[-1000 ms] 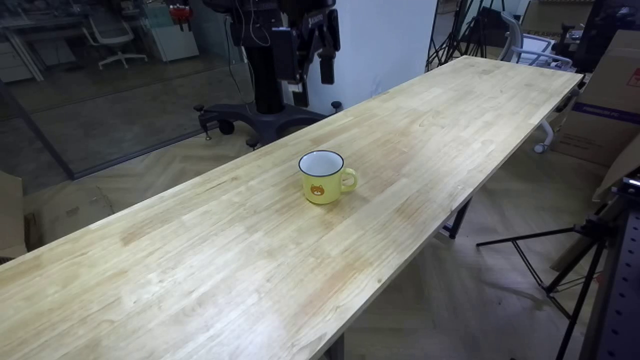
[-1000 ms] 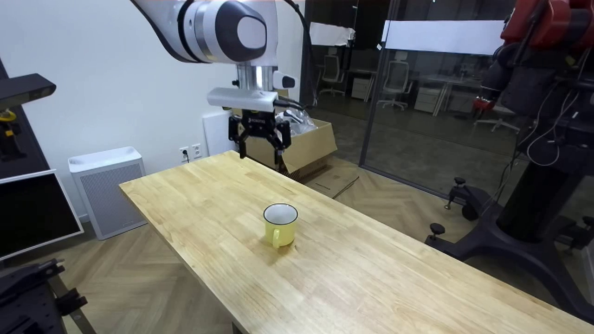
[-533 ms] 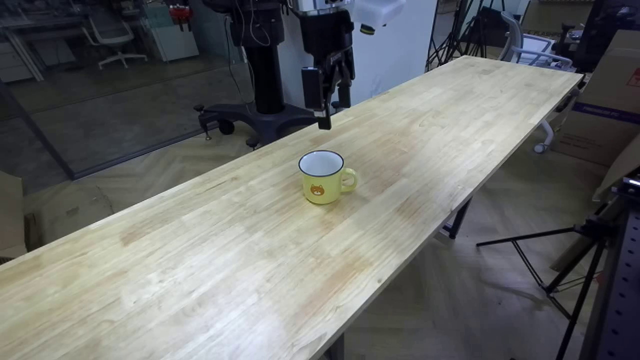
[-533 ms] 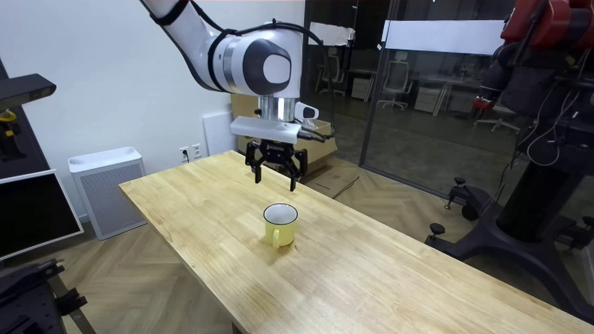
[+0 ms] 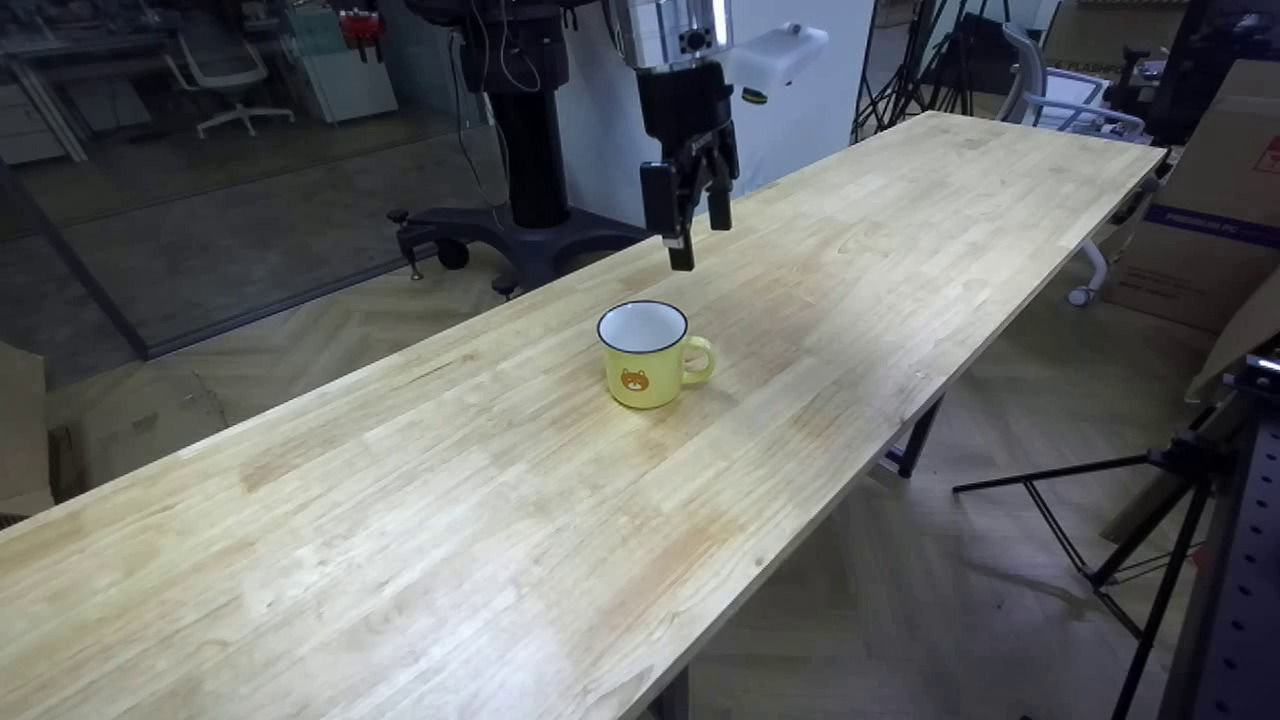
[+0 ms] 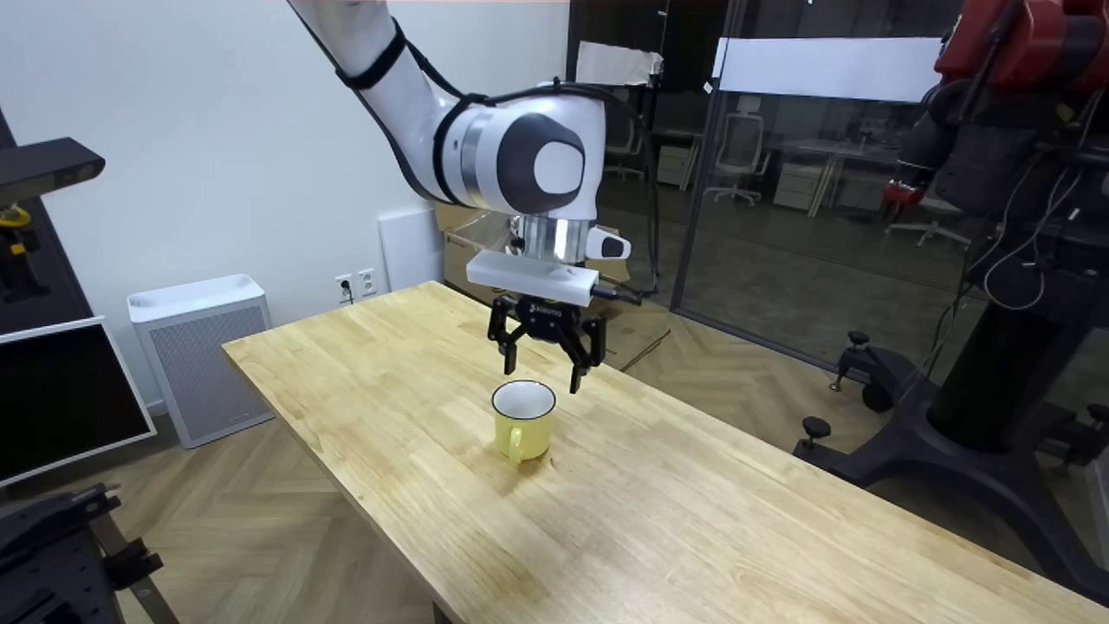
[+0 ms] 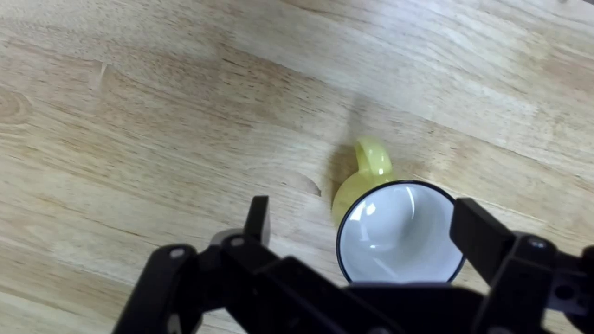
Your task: Move the mug forward
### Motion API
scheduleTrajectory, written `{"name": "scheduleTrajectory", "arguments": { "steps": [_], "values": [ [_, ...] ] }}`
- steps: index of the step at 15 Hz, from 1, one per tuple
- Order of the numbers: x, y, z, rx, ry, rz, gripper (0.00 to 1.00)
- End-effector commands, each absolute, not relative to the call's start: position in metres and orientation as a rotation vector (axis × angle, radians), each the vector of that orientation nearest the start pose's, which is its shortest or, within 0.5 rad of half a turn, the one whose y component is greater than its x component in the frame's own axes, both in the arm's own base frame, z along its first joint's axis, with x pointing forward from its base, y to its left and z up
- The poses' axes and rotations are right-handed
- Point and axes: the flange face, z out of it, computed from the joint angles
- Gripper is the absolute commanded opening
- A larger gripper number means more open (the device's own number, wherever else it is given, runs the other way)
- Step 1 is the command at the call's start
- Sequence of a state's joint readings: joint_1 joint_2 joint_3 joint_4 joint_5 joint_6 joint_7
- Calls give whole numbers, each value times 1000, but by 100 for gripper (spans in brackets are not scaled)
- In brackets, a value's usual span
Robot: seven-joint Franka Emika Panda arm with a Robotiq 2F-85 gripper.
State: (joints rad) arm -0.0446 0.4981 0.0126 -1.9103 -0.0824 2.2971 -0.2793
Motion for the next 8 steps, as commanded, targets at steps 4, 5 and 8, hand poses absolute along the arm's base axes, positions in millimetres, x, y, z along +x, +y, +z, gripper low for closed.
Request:
{"name": "scheduleTrajectory", "arguments": {
  "steps": [4,5,8],
  "values": [
    [627,-20,215,-3151,-453,161,100],
    [630,-18,209,-3158,-447,138,100],
    [638,-11,189,-3154,-428,76,100]
  ]
}}
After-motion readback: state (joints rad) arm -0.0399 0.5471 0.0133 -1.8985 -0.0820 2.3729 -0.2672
